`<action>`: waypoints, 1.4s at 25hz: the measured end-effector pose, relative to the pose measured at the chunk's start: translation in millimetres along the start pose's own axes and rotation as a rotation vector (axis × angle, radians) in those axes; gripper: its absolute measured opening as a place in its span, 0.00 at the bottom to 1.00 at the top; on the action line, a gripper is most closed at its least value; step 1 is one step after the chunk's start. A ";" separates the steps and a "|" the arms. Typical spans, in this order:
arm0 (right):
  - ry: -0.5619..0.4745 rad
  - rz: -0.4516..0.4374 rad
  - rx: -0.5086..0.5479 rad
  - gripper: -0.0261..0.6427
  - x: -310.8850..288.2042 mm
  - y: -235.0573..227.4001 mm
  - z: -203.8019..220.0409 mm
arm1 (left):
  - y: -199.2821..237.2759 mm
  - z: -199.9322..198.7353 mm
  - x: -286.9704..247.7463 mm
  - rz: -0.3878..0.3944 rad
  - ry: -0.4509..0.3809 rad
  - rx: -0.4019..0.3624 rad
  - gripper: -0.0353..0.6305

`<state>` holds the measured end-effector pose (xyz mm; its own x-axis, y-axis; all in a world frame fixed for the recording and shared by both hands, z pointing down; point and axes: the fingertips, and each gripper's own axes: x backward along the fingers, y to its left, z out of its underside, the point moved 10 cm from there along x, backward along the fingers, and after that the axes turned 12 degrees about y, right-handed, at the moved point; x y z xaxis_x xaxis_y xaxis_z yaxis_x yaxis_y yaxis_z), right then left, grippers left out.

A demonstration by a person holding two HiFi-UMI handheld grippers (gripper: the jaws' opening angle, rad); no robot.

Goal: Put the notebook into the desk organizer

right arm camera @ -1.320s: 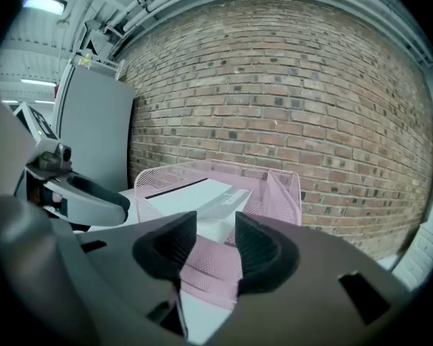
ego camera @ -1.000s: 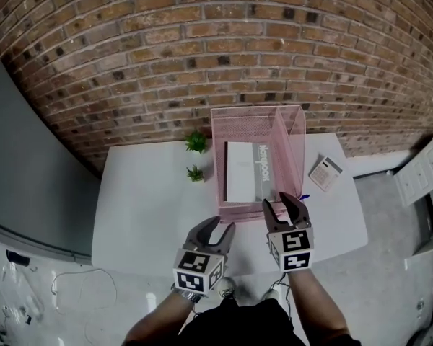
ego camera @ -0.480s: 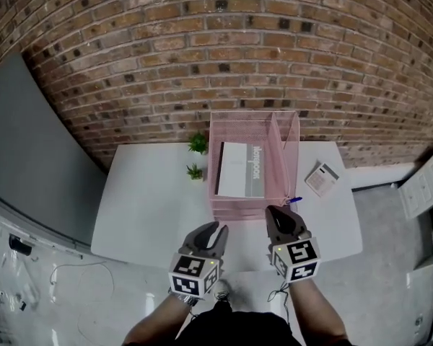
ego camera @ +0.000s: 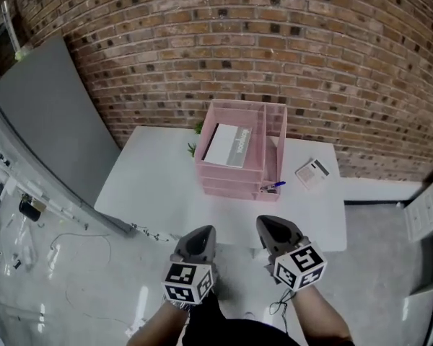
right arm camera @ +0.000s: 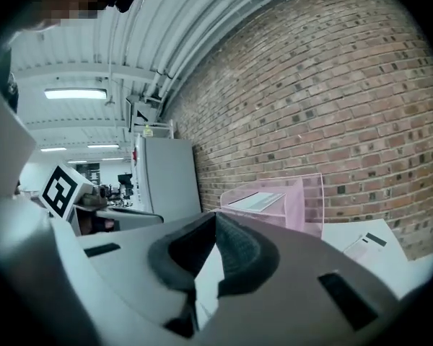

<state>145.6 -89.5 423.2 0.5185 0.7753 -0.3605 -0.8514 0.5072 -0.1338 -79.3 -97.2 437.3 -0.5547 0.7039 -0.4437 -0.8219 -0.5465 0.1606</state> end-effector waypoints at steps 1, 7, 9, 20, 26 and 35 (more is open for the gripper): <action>-0.002 -0.019 0.004 0.04 11.6 4.4 2.8 | -11.7 5.3 12.5 -0.014 -0.004 0.003 0.06; -0.011 -0.125 0.003 0.04 55.4 39.1 19.3 | -60.3 32.7 83.1 -0.095 0.006 -0.017 0.06; -0.016 -0.153 0.004 0.04 64.2 51.7 23.2 | -70.4 36.0 101.1 -0.112 0.002 -0.032 0.06; -0.021 -0.195 -0.002 0.04 80.9 108.5 40.2 | -70.7 62.7 162.4 -0.122 -0.001 0.029 0.06; -0.017 -0.107 -0.016 0.04 97.6 129.7 52.0 | -63.8 72.7 170.0 -0.033 0.001 0.020 0.06; -0.012 0.074 -0.052 0.04 136.1 168.3 63.8 | -58.6 76.5 183.7 0.137 0.001 -0.031 0.06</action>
<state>77.9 125.4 410.6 0.4551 0.8142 -0.3605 -0.8900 0.4286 -0.1555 -142.9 98.9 413.9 -0.6613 0.6211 -0.4207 -0.7340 -0.6514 0.1922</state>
